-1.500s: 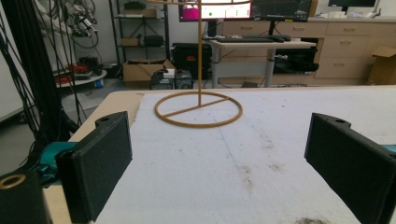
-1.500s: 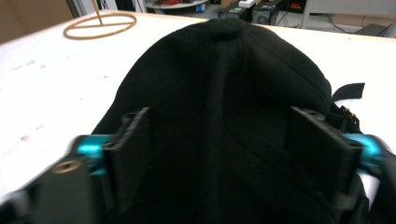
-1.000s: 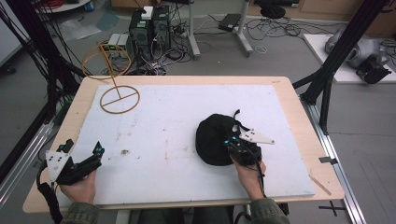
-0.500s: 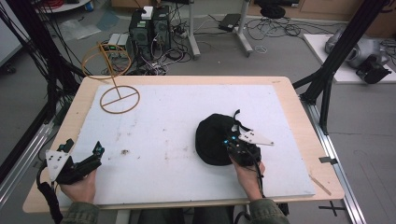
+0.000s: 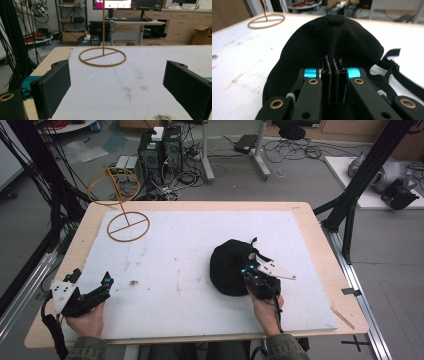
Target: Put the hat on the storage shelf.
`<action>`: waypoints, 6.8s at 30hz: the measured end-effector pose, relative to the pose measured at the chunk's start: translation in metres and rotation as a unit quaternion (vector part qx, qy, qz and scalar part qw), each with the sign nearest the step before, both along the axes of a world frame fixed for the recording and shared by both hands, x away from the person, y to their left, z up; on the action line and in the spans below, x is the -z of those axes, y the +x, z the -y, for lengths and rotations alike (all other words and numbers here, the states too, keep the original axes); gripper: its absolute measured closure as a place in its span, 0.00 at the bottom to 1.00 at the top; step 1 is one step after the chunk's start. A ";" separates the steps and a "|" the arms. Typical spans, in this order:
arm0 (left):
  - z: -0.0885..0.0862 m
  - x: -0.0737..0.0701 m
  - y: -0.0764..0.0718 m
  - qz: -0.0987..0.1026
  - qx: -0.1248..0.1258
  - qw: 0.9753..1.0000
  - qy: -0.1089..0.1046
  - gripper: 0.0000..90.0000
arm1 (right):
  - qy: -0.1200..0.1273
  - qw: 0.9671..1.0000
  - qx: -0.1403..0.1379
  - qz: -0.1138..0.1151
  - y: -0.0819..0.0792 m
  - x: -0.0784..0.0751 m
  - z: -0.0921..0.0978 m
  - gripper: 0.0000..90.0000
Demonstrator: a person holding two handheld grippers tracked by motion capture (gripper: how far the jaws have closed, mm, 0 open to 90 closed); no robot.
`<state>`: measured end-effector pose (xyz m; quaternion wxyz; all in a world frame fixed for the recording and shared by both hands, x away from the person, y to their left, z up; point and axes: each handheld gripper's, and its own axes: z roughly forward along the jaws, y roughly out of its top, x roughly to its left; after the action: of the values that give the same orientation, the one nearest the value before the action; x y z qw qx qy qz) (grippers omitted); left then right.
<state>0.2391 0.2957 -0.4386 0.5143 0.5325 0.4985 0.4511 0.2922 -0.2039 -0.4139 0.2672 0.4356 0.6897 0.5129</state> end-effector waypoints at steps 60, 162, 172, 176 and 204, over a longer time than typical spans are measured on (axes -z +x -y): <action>0.000 0.001 0.006 0.001 0.026 0.998 -0.049 0.09 | 0.066 0.978 -0.066 0.185 0.069 -0.143 -0.093 0.97; 0.013 0.004 0.027 -0.004 0.069 0.996 -0.063 0.09 | 0.040 0.986 -0.141 0.077 0.225 -0.153 -0.375 0.95; 0.015 0.004 0.026 -0.004 0.071 0.996 -0.059 0.09 | 0.030 0.988 -0.135 0.074 0.222 -0.155 -0.373 0.84; 0.012 0.004 0.026 -0.004 0.067 0.996 -0.064 0.09 | 0.024 0.988 -0.131 0.082 0.221 -0.159 -0.370 0.76; 0.011 0.002 0.026 0.002 0.065 0.996 -0.054 0.09 | 0.045 0.984 -0.145 0.095 0.210 -0.160 -0.310 0.11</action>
<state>0.2650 0.2847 -0.4405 0.5712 0.5348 0.4854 0.3901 0.5017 0.1058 -0.2535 0.2344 0.2924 0.6934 0.6154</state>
